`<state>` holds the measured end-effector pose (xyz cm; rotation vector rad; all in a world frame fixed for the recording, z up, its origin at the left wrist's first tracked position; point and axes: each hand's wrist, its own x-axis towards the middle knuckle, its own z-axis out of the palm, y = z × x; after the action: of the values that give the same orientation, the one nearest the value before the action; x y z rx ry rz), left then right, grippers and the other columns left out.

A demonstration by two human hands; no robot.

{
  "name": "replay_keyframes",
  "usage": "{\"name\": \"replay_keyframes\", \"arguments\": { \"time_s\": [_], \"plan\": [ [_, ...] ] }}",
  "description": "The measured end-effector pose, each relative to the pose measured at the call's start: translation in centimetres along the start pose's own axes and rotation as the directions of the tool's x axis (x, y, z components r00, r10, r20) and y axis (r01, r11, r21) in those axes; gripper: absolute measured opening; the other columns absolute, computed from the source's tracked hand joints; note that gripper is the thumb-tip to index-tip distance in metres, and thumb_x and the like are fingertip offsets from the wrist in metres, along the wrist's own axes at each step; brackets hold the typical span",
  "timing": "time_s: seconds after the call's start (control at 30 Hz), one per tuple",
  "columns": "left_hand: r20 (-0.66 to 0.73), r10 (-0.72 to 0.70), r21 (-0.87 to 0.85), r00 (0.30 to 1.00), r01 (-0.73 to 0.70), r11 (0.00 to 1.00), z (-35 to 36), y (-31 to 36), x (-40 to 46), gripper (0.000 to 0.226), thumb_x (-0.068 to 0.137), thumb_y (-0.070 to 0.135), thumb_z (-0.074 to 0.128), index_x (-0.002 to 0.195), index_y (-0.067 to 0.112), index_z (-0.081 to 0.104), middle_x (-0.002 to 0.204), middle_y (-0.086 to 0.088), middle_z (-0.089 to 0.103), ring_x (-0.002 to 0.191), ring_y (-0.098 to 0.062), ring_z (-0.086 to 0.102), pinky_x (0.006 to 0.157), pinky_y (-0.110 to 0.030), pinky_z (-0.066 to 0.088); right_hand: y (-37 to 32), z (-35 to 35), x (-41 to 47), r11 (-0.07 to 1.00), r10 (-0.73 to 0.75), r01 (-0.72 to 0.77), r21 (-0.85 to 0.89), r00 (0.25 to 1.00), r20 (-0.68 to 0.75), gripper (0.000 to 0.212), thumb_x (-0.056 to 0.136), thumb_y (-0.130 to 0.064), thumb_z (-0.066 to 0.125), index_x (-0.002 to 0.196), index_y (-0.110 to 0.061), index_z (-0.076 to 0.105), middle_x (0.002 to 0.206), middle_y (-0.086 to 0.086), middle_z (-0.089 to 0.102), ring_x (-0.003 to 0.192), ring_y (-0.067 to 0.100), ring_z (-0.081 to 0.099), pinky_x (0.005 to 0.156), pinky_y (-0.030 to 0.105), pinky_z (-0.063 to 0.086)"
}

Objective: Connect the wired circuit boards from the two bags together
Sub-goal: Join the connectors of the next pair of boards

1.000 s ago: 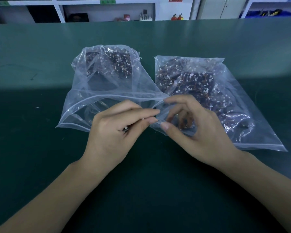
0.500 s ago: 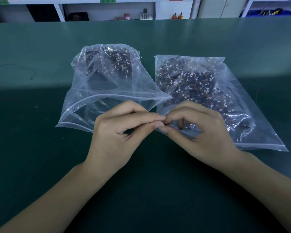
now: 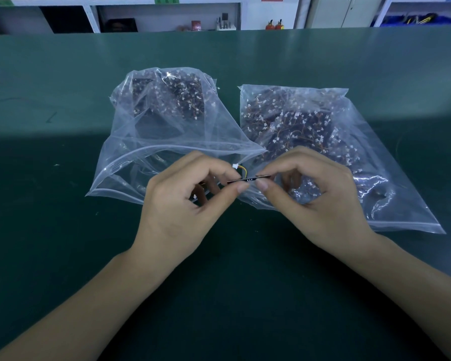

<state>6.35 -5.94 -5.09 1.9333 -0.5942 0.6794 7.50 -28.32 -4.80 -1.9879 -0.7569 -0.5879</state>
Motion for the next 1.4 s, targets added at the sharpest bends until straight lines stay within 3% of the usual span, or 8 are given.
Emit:
{"name": "replay_keyframes", "arguments": {
  "time_s": [0.17, 0.5, 1.0, 1.4],
  "plan": [
    [0.017, -0.003, 0.015, 1.0, 0.002, 1.0, -0.14, 0.08, 0.12, 0.014, 0.095, 0.024, 0.081, 0.093, 0.012, 0.077, 0.09, 0.003, 0.071, 0.08, -0.02, 0.069, 0.068, -0.021, 0.049, -0.01, -0.04, 0.03, 1.0, -0.011, 0.011, 0.009, 1.0, 0.011, 0.002, 0.096, -0.009, 0.08, 0.097, -0.01, 0.079, 0.093, 0.0, 0.072, 0.072, 0.023, 0.061, 0.072, 0.025, 0.047],
    [0.036, 0.018, 0.03, 0.999, -0.019, 0.999, -0.1, 0.16, 0.11, 0.012, 0.094, 0.021, 0.081, 0.092, 0.011, 0.076, 0.09, 0.005, 0.07, 0.081, -0.018, 0.068, 0.066, -0.02, 0.049, 0.12, 0.06, 0.06, 1.0, -0.016, 0.016, -0.002, 0.999, 0.03, 0.001, 0.098, -0.011, 0.077, 0.097, -0.011, 0.077, 0.093, -0.009, 0.069, 0.073, 0.019, 0.059, 0.072, 0.023, 0.045],
    [0.053, 0.024, 0.05, 0.998, -0.027, 0.998, -0.2, 0.14, 0.02, 0.011, 0.094, 0.019, 0.081, 0.092, 0.011, 0.075, 0.09, 0.004, 0.069, 0.079, -0.02, 0.068, 0.062, -0.03, 0.051, 0.42, 0.12, 0.12, 0.999, -0.037, 0.038, -0.025, 0.998, 0.044, 0.002, 0.099, -0.011, 0.076, 0.098, -0.013, 0.075, 0.094, -0.014, 0.068, 0.075, 0.012, 0.059, 0.074, 0.017, 0.044],
    [0.047, 0.017, 0.078, 0.999, -0.021, 0.997, -0.15, 0.31, -0.01, 0.012, 0.094, 0.02, 0.081, 0.09, 0.011, 0.074, 0.09, 0.006, 0.069, 0.08, -0.018, 0.068, 0.061, -0.03, 0.051, 0.57, 0.4, -0.04, 0.999, -0.039, 0.039, -0.018, 0.999, 0.038, 0.004, 0.098, -0.008, 0.075, 0.099, -0.012, 0.073, 0.092, -0.025, 0.064, 0.077, 0.002, 0.06, 0.075, 0.011, 0.043]
  ]
}}
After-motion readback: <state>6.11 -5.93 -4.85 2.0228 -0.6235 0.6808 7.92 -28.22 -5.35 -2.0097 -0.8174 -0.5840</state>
